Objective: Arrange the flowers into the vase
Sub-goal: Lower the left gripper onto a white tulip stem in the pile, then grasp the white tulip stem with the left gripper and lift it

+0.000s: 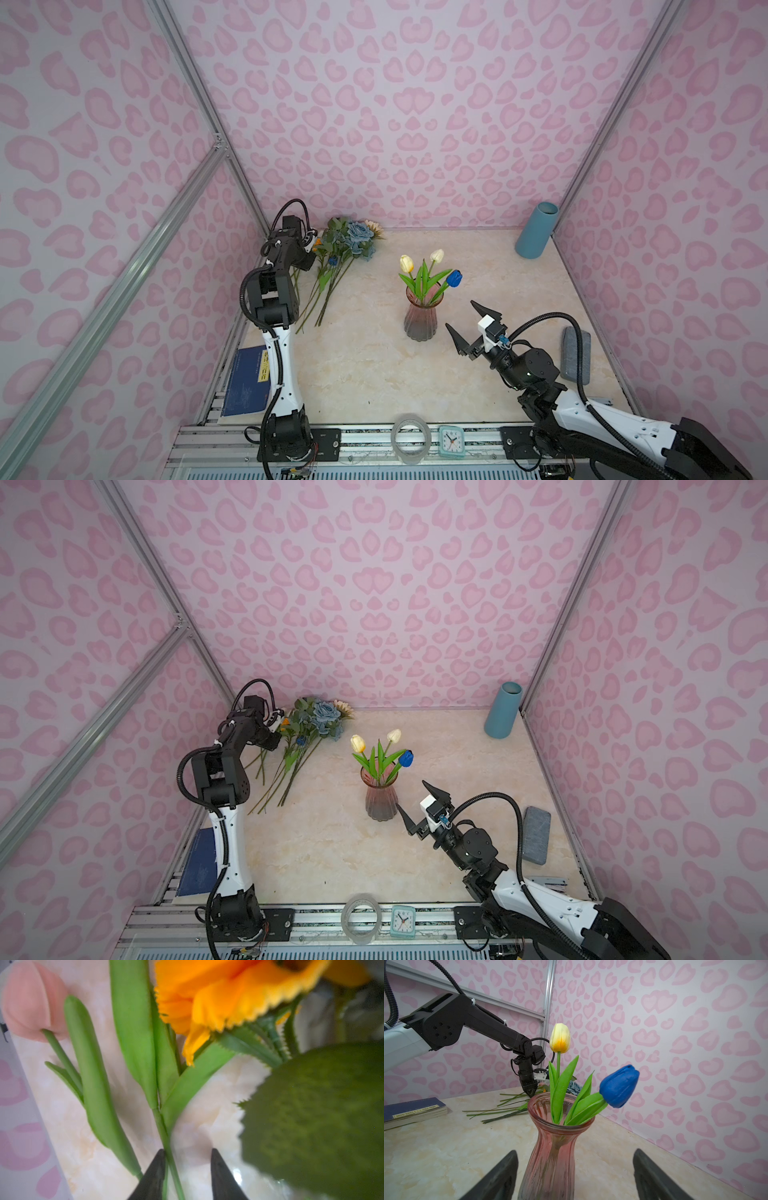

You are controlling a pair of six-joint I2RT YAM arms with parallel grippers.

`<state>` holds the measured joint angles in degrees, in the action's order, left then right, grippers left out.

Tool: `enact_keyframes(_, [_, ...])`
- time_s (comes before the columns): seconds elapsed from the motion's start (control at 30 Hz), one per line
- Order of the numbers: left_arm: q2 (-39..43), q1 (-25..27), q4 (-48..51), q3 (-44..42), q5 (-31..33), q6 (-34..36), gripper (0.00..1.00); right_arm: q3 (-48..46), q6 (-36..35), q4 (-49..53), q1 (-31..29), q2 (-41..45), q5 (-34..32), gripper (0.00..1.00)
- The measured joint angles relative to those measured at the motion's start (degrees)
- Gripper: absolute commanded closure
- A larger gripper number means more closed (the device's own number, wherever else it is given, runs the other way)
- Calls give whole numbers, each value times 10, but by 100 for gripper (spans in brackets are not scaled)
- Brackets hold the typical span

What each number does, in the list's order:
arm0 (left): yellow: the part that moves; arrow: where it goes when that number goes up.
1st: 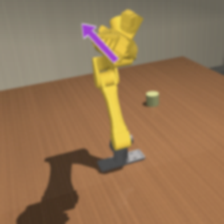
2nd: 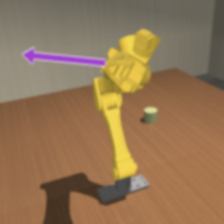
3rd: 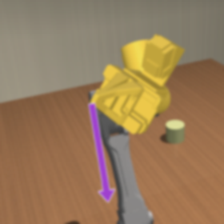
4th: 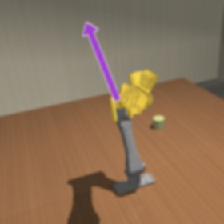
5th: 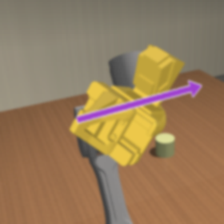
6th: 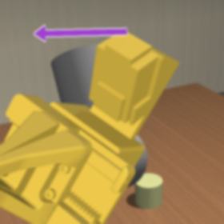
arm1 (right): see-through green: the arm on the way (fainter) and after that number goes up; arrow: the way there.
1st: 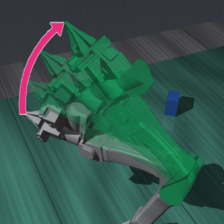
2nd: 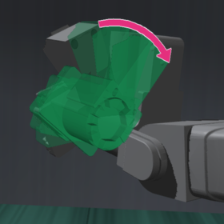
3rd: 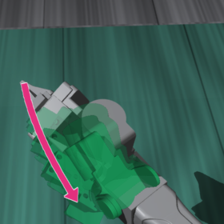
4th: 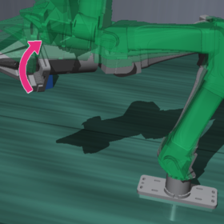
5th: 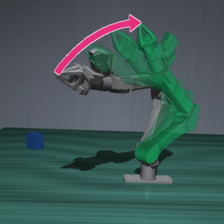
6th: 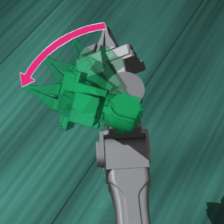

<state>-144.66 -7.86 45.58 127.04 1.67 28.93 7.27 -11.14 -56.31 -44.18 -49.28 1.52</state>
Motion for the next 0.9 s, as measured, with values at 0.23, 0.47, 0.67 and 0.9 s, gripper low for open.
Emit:
enact_keyframes(0.23, [2,0,25,0,-21,-1,89,-1,0,0,0,0,0,14])
enact_keyframes(0.47, [23,0,75,-5,-1,-21,97,-1,0,-6,0,-7,1,14])
enact_keyframes(0.67, [63,6,87,-6,12,-43,97,-1,0,-12,0,-7,1,14])
enact_keyframes(0.9, [109,9,87,-32,33,-91,97,-1,0,-12,0,-6,1,14])
